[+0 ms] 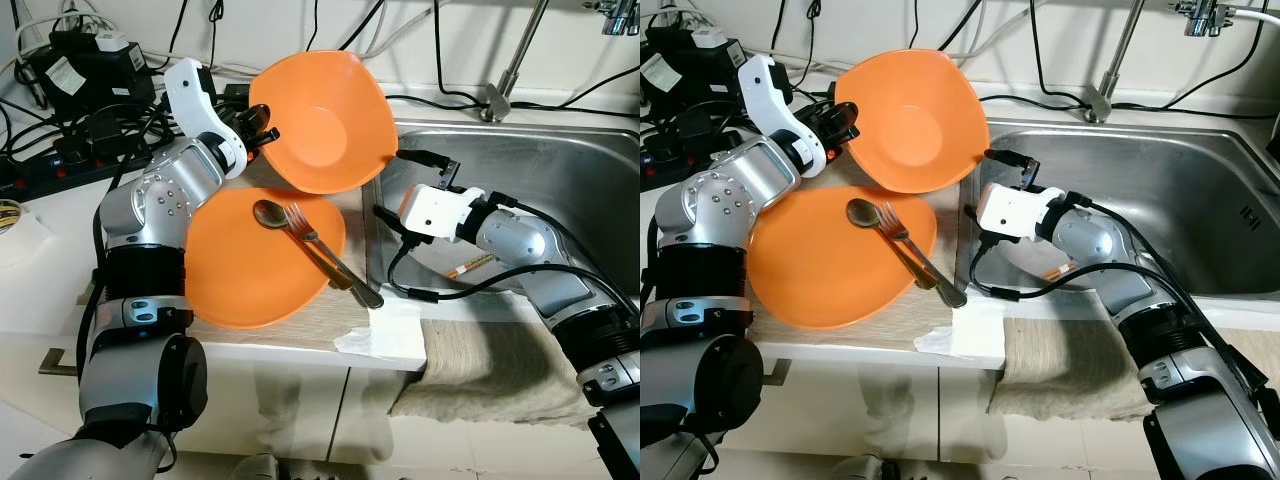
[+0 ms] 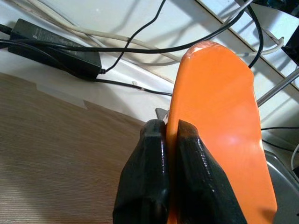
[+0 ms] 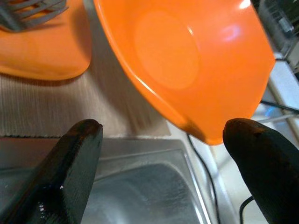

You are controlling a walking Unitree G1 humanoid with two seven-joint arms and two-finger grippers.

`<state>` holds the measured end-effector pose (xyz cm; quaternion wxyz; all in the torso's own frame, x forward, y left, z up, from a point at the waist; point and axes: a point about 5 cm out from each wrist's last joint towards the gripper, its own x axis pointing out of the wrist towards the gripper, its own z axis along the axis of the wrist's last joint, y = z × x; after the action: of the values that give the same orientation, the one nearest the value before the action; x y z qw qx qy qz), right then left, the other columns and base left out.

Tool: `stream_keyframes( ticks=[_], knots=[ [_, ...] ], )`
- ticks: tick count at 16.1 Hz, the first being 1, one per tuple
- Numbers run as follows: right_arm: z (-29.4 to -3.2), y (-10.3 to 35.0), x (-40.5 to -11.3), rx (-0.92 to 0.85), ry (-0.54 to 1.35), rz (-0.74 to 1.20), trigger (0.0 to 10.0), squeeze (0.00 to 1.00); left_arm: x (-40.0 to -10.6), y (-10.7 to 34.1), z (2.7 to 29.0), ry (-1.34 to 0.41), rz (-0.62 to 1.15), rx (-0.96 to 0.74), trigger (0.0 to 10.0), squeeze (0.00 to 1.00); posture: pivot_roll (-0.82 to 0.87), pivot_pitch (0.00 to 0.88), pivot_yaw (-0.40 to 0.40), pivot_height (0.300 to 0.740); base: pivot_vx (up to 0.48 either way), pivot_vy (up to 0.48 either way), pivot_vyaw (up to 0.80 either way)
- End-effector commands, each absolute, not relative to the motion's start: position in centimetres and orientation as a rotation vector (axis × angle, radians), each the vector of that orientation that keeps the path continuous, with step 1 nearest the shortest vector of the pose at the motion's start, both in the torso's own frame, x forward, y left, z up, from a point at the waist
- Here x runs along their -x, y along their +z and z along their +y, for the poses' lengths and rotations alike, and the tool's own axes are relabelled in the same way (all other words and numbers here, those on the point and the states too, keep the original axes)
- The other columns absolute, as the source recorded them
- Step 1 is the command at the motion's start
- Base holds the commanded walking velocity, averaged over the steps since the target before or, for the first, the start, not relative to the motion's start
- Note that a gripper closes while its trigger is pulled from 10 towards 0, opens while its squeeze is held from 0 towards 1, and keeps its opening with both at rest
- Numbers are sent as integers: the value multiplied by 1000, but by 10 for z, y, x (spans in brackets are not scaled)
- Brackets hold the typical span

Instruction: Kitchen organization

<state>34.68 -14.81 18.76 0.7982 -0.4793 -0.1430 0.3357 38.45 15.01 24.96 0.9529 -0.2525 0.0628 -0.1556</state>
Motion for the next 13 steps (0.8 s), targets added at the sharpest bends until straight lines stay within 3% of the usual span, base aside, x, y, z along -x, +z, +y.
stream_keyframes(
  ticks=[1,12,13],
  knots=[
    [-150,193,-349,1037,701,-329,10000,0,-384,258,147,-347,97,525,0,0,6,0,7,740,0,0,0],
    [-135,198,-356,1079,710,-405,10000,0,-371,259,144,-429,113,565,0,0,37,0,-16,740,0,0,0],
    [-132,194,-356,1056,725,-397,8275,0,-369,261,144,-442,112,581,0,0,43,0,-19,740,0,0,0]
  ],
)
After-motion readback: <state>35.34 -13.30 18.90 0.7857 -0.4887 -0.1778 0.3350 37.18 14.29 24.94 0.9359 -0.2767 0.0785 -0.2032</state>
